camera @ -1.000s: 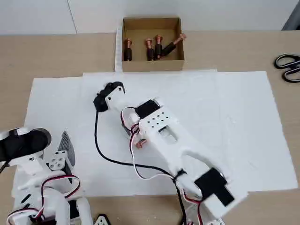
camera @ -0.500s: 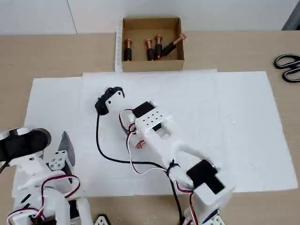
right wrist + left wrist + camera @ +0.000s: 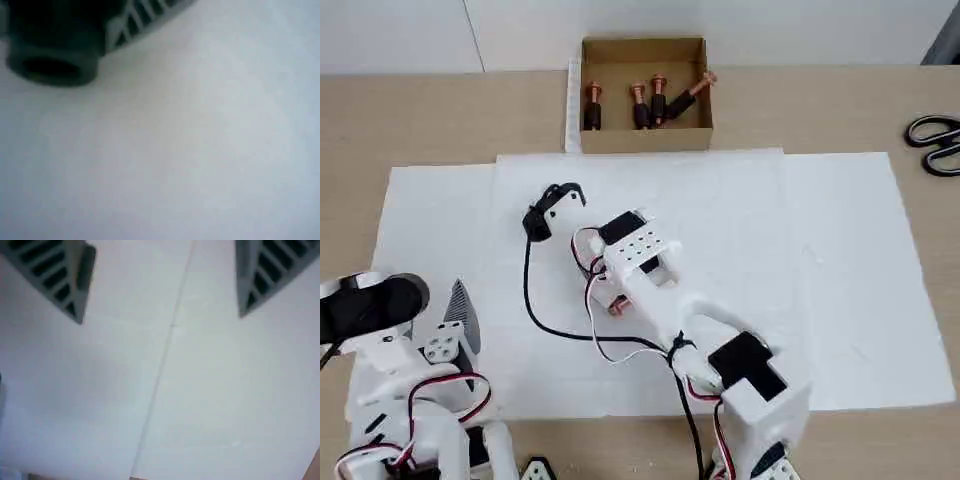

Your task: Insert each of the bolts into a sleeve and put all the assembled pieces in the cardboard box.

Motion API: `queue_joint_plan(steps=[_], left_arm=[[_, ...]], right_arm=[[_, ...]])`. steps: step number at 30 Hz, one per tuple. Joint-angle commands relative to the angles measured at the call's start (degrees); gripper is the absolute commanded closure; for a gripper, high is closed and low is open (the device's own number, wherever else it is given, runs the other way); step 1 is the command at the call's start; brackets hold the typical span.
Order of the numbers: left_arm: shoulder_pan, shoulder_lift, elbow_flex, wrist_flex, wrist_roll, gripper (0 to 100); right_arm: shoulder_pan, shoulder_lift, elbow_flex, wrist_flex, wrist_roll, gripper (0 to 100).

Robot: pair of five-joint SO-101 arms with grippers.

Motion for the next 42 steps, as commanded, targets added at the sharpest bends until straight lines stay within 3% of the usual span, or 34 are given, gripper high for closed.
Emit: queue_joint_plan(steps=[1,13,20,27,42], left_arm=[[-0.1,-0.3,0.0,-0.9,-0.3,81],[-0.1,-0.3,0.0,-0.9,-0.3,81],[-0.1,-0.3,0.0,-0.9,-0.3,81],[-0.1,-0.3,0.0,-0.9,-0.3,81],[-0.1,-0.3,0.0,-0.9,-0.3,81]], right_arm=[[0.8,0.0,-6.1,2.3,0.4,98.3],[9.3,0.0,-34.5,24.9,-0.5,99.5],[20.7,0.6,-37.4,30.5,-9.6,99.5],[27.6,6.6,-37.4,31.9,-10.1,99.5],[27.6,22.1,-37.6,28.9,-10.1,98.1]])
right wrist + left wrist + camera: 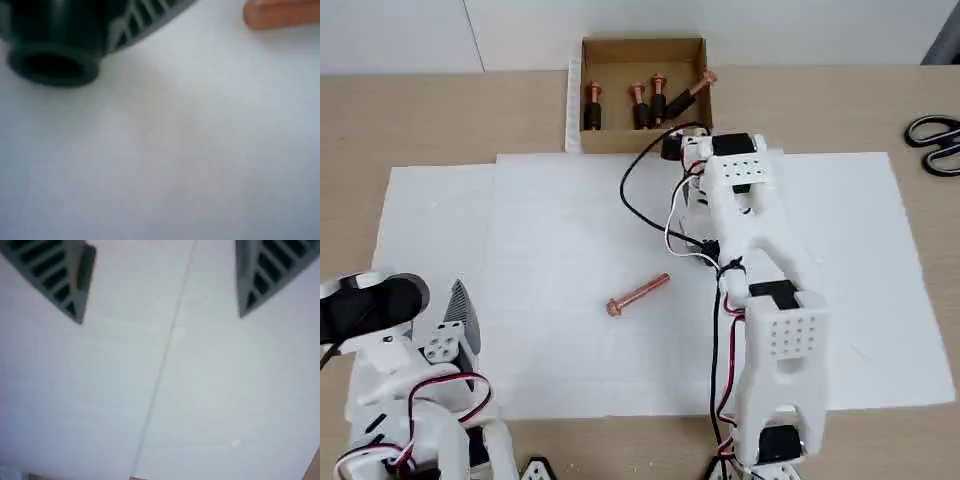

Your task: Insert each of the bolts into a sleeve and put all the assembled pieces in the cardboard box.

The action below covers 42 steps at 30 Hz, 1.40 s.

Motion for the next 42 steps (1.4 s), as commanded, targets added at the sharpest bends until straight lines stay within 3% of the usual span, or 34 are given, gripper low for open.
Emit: queue_joint_plan(steps=[1,5,31,34,38,42], left_arm=[[-0.1,-0.3,0.0,-0.9,-0.3,81],[-0.1,-0.3,0.0,-0.9,-0.3,81],[-0.1,-0.3,0.0,-0.9,-0.3,81],[-0.1,-0.3,0.0,-0.9,-0.3,81],[-0.1,-0.3,0.0,-0.9,-0.3,81],[-0.1,-0.3,0.0,-0.9,-0.3,81]], right_arm=[[0.4,0.0,-2.1,-0.4,-0.7,96.2],[0.2,-0.6,-2.1,-0.1,-0.7,88.3],[-0.7,-3.1,-1.9,2.0,-0.3,84.1],[-0.7,-3.1,-1.9,1.7,-0.4,86.8],[-0.7,-3.1,-1.9,1.5,-0.5,99.8],[-0.7,-3.6,-2.2,2.0,-0.5,99.4]])
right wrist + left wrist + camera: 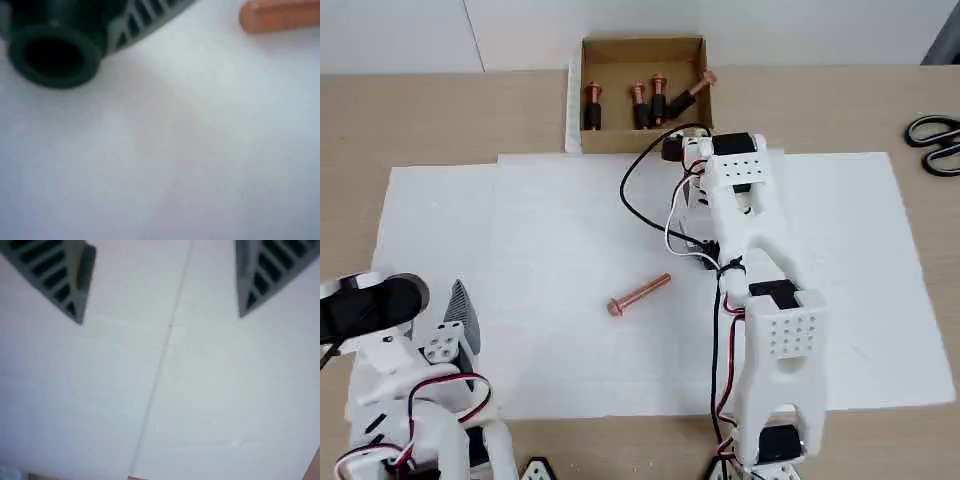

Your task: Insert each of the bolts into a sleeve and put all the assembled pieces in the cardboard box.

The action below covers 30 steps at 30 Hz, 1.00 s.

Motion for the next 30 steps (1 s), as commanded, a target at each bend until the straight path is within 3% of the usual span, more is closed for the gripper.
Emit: queue_joint_plan(steps=[1,8,13,21,25,30], left_arm=[[-0.1,-0.1,0.0,-0.9,-0.3,81],[0.0,0.2,0.0,-0.9,-0.4,81],[0.0,2.5,0.0,-1.8,-6.2,81],[0.5,27.8,-11.1,-8.0,-6.7,81],[8.3,44.7,-21.4,-5.2,-6.6,81],[24.7,63.2,-32.8,-1.0,-6.2,81]], right_arm=[[-0.6,-3.5,-2.1,0.7,-0.4,99.5],[-0.1,-7.5,-6.1,5.8,-0.4,99.5],[1.0,-15.1,-6.2,6.3,-0.3,99.5],[5.5,-23.3,-6.2,6.4,-0.3,99.5],[7.3,-24.6,-6.2,6.4,-0.3,99.5],[8.2,-24.6,-6.2,6.5,-0.3,99.5]])
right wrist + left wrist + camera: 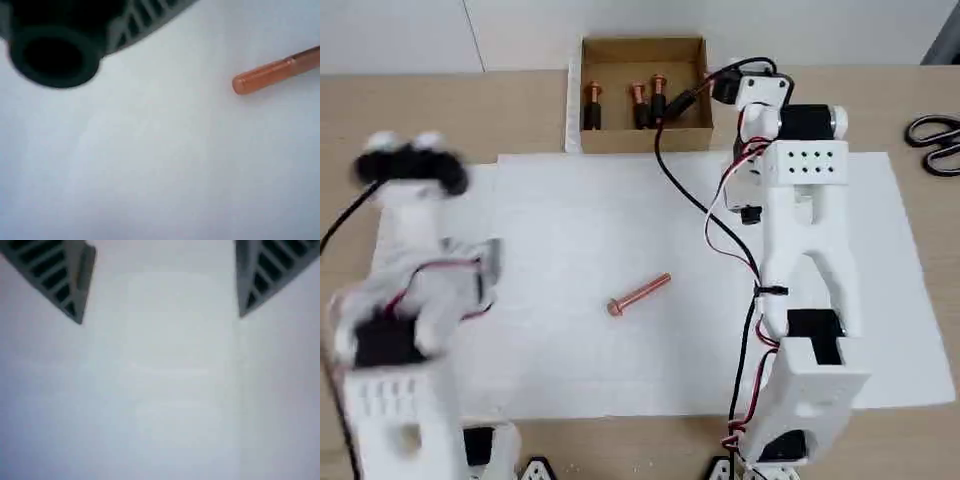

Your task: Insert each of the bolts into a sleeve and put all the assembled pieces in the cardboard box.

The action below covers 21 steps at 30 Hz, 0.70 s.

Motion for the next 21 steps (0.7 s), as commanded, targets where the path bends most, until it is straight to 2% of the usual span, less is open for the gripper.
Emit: queue_joint_plan(steps=[1,5,10,15,21], left_arm=[[11.2,13.0,-9.1,1.4,-0.4,81],[20.4,25.8,-12.1,0.6,-0.9,81],[27.2,38.5,-13.1,0.6,-9.8,81],[28.7,46.2,-16.9,0.6,-11.4,81],[28.7,51.8,-20.0,-0.6,-11.4,81]], right_arm=[[0.9,-4.3,-3.3,0.9,-0.3,99.5],[2.9,-4.5,-3.3,0.8,-0.2,99.5],[8.7,-4.5,-3.3,0.7,-0.2,99.5],[13.0,-4.6,-3.3,0.7,-0.2,99.5],[13.3,-4.6,-3.3,0.7,-0.2,99.5]])
